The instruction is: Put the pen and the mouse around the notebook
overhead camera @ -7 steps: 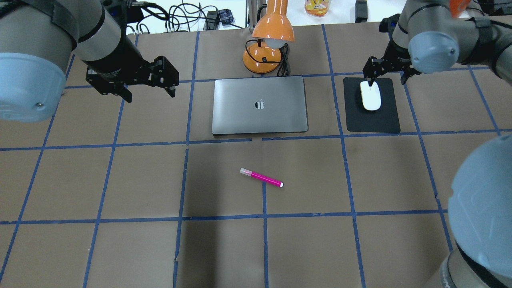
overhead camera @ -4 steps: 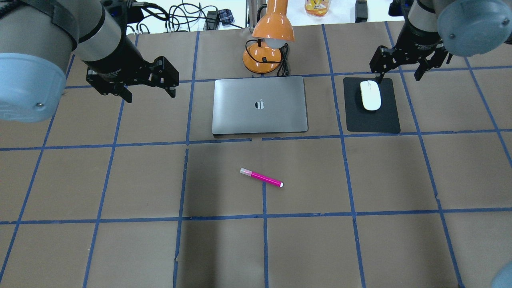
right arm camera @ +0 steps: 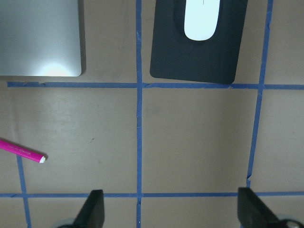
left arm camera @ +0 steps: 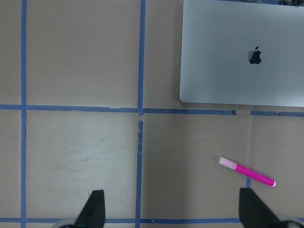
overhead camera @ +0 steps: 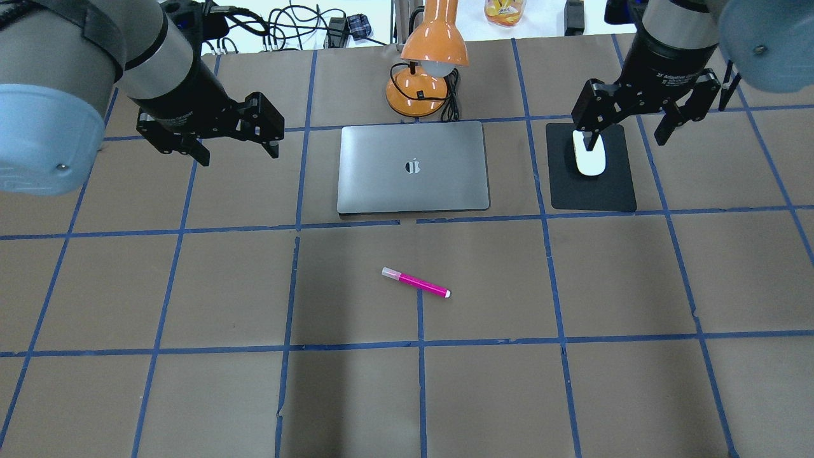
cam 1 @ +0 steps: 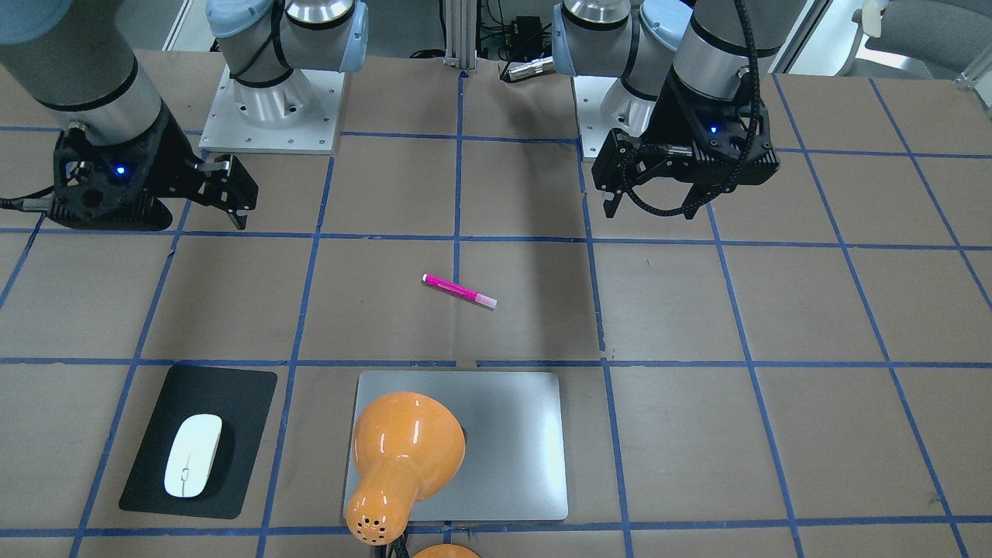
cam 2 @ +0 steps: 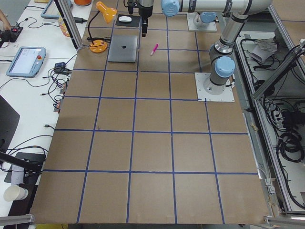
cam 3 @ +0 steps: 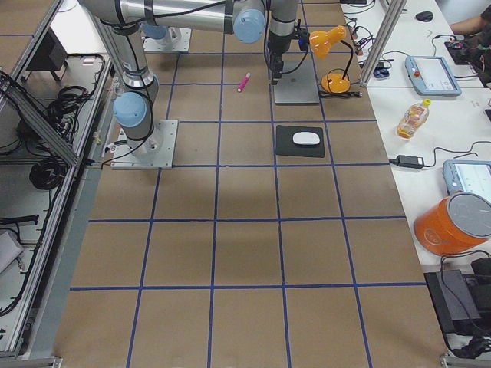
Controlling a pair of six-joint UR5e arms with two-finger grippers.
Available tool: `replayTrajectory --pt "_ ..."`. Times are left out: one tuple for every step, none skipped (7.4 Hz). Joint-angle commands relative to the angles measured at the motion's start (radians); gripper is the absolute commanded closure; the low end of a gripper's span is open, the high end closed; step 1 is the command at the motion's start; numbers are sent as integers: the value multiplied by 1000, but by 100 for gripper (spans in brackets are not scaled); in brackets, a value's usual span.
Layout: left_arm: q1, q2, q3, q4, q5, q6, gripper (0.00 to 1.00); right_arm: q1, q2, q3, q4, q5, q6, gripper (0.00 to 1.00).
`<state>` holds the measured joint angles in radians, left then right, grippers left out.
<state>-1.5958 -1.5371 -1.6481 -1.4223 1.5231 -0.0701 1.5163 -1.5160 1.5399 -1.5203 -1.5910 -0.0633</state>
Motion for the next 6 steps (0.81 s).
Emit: replayTrajectory --pt "0 2 -1 -1 0 1 0 2 -35 11 38 25 39 0" --pt "2 3 1 -4 0 3 0 1 -53 34 38 26 45 0" --pt "4 5 1 -9 8 4 0 1 -65 63 37 19 48 0" --pt "4 3 1 -24 56 7 0 1 -82 74 34 14 48 0" --pt "5 5 -1 -30 58 6 0 1 -84 74 34 13 48 0" --pt "8 6 1 -35 58 6 0 1 -81 75 35 14 48 0"
